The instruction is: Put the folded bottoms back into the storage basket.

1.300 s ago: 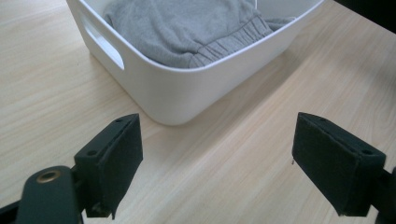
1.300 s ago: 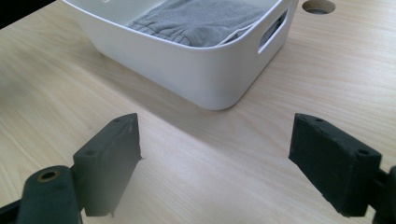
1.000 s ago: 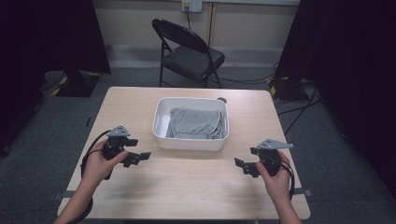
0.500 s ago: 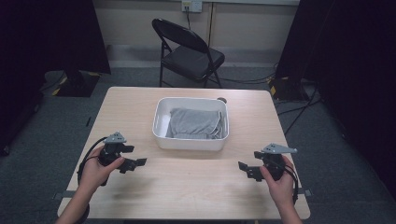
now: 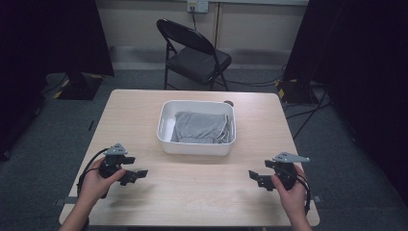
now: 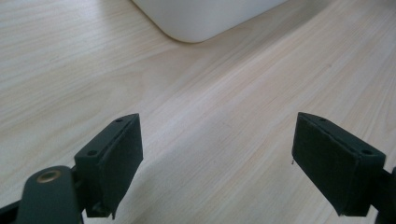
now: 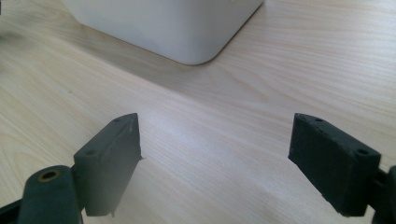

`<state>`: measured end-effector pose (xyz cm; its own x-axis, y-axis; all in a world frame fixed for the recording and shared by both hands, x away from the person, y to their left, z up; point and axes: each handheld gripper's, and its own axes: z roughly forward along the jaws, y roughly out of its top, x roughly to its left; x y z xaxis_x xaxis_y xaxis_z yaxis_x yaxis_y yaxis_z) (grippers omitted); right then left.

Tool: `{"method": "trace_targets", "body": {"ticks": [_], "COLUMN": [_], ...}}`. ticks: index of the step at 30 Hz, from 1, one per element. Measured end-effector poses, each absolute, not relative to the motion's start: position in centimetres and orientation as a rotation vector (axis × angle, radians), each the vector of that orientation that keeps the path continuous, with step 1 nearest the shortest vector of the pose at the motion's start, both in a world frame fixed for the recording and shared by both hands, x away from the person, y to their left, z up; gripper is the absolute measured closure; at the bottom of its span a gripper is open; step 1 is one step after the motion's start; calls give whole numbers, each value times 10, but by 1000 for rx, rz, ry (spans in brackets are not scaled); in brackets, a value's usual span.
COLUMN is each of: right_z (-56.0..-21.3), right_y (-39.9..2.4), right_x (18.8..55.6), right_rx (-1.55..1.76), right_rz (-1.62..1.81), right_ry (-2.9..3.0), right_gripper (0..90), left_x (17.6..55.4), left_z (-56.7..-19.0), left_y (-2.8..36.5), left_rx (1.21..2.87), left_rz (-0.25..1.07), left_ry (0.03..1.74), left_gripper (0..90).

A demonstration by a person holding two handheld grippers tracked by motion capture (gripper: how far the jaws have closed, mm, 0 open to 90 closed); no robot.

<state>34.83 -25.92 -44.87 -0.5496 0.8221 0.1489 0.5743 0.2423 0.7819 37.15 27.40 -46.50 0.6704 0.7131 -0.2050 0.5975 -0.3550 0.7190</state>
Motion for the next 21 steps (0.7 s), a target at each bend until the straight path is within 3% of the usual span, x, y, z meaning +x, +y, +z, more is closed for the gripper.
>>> {"method": "trace_targets", "body": {"ticks": [21], "right_z": [-460], "right_y": [-275], "right_x": [340], "right_rx": [1338], "right_rz": [1184], "right_ry": [2218], "right_gripper": [161], "left_x": [360], "left_z": [-476], "left_y": [288], "left_rx": [2099], "left_rz": [189], "left_ry": [1014], "left_gripper": [160]}}
